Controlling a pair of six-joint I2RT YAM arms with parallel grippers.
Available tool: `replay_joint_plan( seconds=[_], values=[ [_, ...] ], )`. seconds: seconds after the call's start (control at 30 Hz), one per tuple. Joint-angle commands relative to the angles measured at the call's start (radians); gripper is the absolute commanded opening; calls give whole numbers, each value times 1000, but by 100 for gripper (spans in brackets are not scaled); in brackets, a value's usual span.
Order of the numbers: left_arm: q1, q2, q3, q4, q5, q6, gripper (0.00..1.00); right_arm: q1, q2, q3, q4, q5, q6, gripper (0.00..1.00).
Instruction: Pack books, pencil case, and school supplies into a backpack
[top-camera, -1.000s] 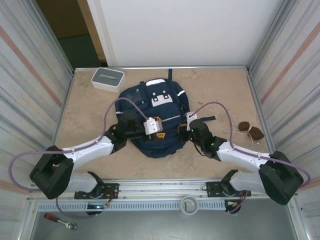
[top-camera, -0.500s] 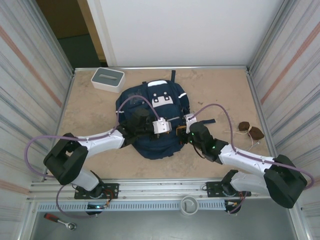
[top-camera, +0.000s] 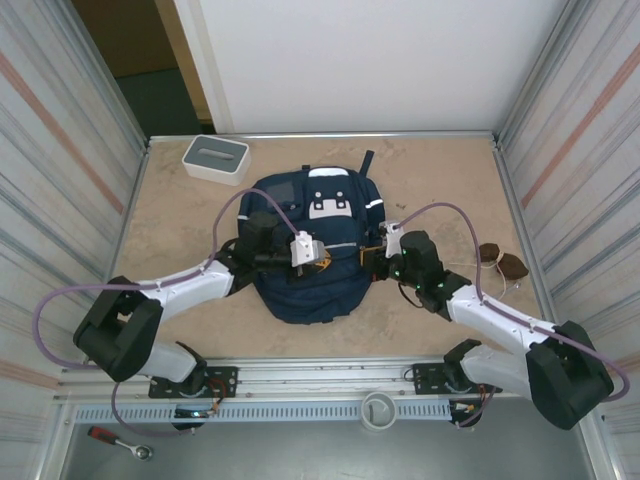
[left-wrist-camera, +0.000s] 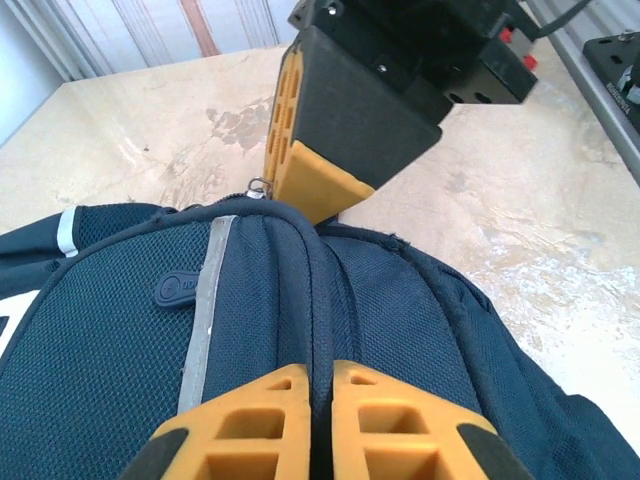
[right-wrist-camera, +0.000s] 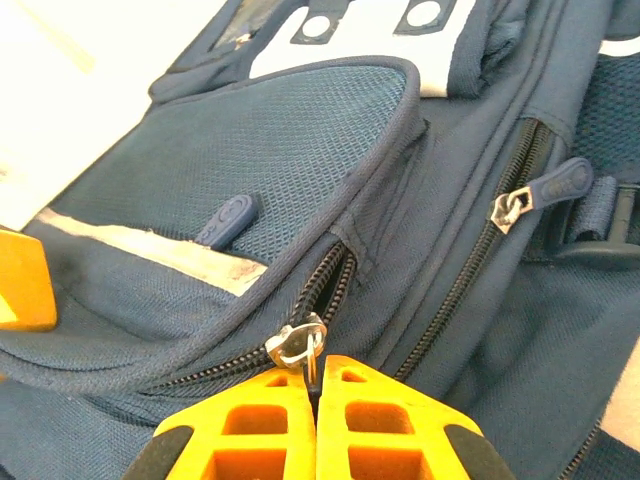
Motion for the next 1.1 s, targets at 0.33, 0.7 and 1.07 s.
replay_joint_plan(
  seconds=[0.33,0.7,1.07],
  values=[
    [21,3,62,-56,201,-4,0,-110,182,135,-135,59,-29,3],
    [20,13,61,-65,188,-10,0,-126,229,182,-202,20,-57,22],
    [8,16,50,1,70,-86,45,-146,-65,94,-413,238,-28,40]
  ],
)
